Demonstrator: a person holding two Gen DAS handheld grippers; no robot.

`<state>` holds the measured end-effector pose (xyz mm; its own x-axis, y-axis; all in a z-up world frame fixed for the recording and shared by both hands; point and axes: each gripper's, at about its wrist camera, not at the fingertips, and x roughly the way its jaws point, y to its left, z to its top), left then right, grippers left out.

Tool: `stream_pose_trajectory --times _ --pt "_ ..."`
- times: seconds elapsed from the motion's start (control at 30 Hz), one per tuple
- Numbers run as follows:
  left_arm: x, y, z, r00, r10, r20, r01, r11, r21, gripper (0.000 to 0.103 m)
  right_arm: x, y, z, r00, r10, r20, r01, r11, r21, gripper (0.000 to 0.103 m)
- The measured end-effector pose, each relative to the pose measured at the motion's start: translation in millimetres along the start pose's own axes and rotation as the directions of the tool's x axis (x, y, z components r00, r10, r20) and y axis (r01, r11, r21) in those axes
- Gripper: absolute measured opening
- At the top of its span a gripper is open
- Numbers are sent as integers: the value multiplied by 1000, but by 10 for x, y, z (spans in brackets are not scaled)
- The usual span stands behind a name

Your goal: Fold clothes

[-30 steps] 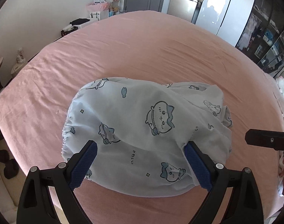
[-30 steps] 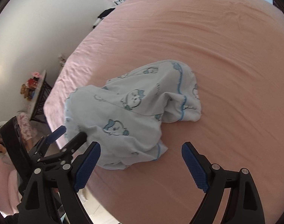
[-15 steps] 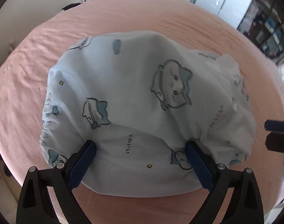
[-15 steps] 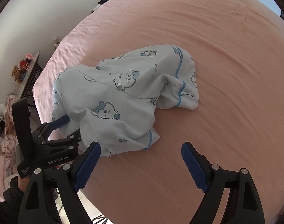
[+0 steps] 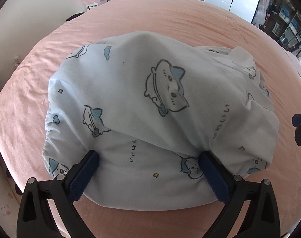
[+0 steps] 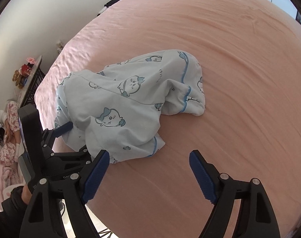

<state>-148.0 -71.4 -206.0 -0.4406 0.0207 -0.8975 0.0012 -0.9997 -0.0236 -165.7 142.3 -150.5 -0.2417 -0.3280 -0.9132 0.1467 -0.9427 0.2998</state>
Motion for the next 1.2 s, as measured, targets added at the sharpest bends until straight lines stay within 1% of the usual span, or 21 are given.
stream_pose_trajectory --times 0.03,0.07,0.1,0.13,0.17,0.2,0.3,0.37,0.43,0.5,0.57,0.67,0.73,0.8,0.83,0.87,0.93,1.03,1.1,1.17,1.2 --pt "-17 6 1 1000 -12 1 12 1000 -9 93 10 -2 4 1000 4 2 -4 1000 3 82" --pt "-34 13 2 1000 -23 3 23 1000 -18 76 31 -7 9 1000 13 -3 -13 1000 10 82" --pt "-51 19 3 999 -35 4 35 999 -27 56 51 -15 13 1000 21 -7 -21 1000 20 82" --pt "-68 25 4 999 -46 6 46 998 -36 44 71 -29 15 1000 28 -8 -28 999 40 82" --pt "-85 31 5 998 -58 8 58 997 -45 25 100 -36 17 999 44 -10 -43 997 60 82" --pt "-102 38 6 998 -69 9 70 996 -54 20 131 -55 18 998 66 -13 -64 994 86 82" --pt "-153 57 10 995 -103 15 104 991 -81 14 230 -140 10 990 141 -14 -135 971 197 83" --pt "-192 79 4 991 -134 19 135 985 -103 14 300 -184 2 981 191 -16 -180 947 268 83" --pt "-263 75 -31 983 -180 32 182 977 -111 14 351 -183 -2 974 224 -21 -208 932 298 83" --pt "-337 33 -63 976 -211 49 215 972 -98 14 397 -146 -15 971 237 -31 -217 929 299 83" --pt "-407 -37 -89 973 -222 59 225 972 -63 14 447 -114 -46 968 247 -38 -223 923 312 83" --pt "-496 -121 -172 963 -262 54 264 964 -28 14 508 -81 -92 968 248 -31 -221 909 354 82" --pt "-489 -205 -193 959 -283 37 284 959 -25 14 543 -84 -108 962 271 -19 -242 887 393 82" --pt "-465 -288 -205 953 -302 20 302 953 -23 14 570 -105 -121 950 312 1 -279 849 448 82" --pt "-455 -365 -201 951 -308 16 308 951 -22 14 581 -109 -118 947 321 6 -286 835 469 82" --pt "-452 -410 -201 950 -311 14 311 950 -20 14 588 -103 -105 949 316 7 -281 832 479 82" --pt "-486 -432 -223 948 -317 12 318 948 -12 14 600 -68 -71 949 316 9 -282 832 477 82" --pt "-598 -456 -256 942 -335 11 334 942 16 14 593 30 -38 954 299 12 -274 856 438 82" --pt "-624 -504 -286 944 -330 13 329 943 47 14 597 106 -25 956 292 7 -269 872 410 79" --pt "-612 -553 -304 946 -325 9 323 944 64 14 626 178 -24 961 275 -16 -248 889 386 71" --pt "-591 -561 -308 945 -327 3 326 943 60 14 637 205 -26 964 265 -20 -238 895 377 69"
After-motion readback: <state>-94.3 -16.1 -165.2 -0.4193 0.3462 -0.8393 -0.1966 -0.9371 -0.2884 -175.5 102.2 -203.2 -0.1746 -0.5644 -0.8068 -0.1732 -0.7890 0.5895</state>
